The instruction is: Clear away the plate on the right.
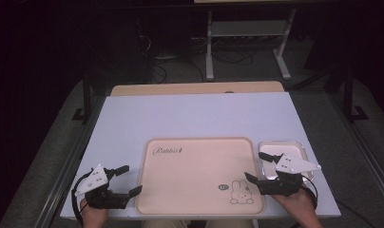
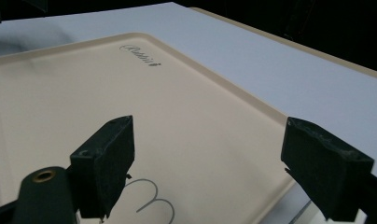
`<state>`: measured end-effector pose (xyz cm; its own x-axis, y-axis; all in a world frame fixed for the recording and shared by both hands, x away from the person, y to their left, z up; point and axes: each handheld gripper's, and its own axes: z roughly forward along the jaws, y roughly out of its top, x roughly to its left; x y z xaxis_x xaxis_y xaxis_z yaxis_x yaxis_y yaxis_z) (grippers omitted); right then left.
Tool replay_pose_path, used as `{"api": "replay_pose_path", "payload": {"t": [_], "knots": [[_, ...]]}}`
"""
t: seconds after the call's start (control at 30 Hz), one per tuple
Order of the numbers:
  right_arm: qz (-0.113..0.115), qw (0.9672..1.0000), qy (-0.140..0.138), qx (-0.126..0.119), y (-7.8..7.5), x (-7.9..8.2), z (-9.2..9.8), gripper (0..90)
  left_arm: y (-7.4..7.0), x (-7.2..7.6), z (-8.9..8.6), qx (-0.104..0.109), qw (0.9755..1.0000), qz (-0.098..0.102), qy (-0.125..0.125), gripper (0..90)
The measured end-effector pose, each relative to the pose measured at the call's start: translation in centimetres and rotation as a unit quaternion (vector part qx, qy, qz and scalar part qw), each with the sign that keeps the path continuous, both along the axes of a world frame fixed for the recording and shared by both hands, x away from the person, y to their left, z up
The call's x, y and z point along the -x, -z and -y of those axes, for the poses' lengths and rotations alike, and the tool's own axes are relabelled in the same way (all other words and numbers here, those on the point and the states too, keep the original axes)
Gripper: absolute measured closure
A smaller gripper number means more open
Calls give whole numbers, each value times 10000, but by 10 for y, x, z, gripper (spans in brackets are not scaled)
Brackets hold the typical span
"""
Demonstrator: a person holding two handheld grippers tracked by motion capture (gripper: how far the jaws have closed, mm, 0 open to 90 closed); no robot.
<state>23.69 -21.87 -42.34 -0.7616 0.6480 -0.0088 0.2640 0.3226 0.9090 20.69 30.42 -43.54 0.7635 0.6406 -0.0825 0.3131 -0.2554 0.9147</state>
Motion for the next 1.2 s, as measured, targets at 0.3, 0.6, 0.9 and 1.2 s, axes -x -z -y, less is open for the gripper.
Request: {"api": "replay_pose_path", "payload": {"t": [0.3, 0.6, 0.9, 1.2], "knots": [[-87, 10000, -30, 2, 0, 4, 8, 172, 0, -1, 0, 18, 10000, -4, 3, 140], [-146, 9999, 34, -64, -1, 8, 20, 172, 1, -1, 1, 0, 10000, -15, 17, 140], [-203, 9998, 51, -76, 0, 10, 27, 172, 1, -1, 0, 4, 10000, -12, 21, 140], [-266, 9996, 101, -74, -1, 14, 38, 172, 1, -1, 1, 8, 10000, -10, 18, 139]]}}
